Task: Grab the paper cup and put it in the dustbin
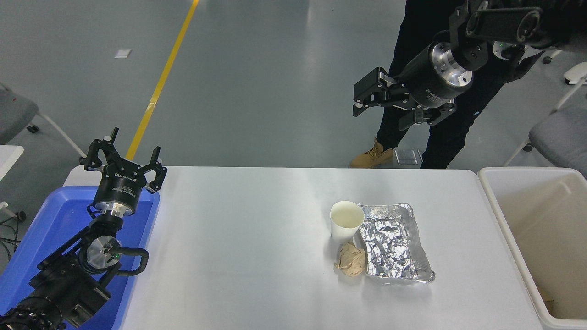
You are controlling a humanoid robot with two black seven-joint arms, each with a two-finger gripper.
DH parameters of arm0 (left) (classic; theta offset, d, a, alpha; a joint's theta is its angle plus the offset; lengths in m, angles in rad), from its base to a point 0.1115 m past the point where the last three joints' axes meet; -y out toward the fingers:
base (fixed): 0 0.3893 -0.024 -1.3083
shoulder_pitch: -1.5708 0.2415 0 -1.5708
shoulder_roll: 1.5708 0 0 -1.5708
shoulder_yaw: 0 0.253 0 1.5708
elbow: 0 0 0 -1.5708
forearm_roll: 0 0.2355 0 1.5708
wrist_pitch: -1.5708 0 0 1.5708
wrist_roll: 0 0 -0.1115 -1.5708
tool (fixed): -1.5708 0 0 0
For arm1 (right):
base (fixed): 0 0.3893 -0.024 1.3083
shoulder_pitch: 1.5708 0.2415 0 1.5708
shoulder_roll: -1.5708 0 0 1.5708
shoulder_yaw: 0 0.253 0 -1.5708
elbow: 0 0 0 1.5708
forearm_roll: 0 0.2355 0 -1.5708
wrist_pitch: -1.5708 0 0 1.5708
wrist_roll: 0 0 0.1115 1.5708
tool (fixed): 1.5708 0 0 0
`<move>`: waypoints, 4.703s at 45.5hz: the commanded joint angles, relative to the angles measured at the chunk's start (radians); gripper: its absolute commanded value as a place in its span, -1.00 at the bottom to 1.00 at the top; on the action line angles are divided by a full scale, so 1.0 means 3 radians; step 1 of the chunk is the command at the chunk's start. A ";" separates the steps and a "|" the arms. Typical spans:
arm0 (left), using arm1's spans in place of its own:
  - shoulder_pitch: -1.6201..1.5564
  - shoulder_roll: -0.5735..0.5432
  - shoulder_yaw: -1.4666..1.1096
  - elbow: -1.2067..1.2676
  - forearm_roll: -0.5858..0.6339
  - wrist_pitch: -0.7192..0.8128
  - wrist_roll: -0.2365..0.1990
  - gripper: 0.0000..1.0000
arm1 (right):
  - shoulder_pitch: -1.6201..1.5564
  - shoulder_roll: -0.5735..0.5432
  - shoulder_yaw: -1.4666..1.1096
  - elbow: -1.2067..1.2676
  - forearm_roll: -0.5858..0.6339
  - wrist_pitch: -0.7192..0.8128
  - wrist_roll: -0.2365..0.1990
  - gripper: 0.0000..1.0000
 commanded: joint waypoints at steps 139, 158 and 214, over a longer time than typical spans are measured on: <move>0.0000 0.0000 -0.0001 0.0000 0.0000 0.0000 0.0000 0.96 | -0.3110 0.0061 0.0738 -0.1584 -0.0678 -0.1129 0.0004 0.98; 0.0000 0.0000 -0.0001 0.0000 0.0000 0.0000 0.0000 0.96 | -0.3166 0.0061 0.0779 -0.1589 -0.1149 -0.1257 0.0035 -0.54; 0.0000 0.0000 -0.0001 -0.0005 0.0000 0.0000 0.0000 0.96 | -0.1372 0.0061 0.0999 -0.1405 -0.1098 -0.0389 0.0239 -1.00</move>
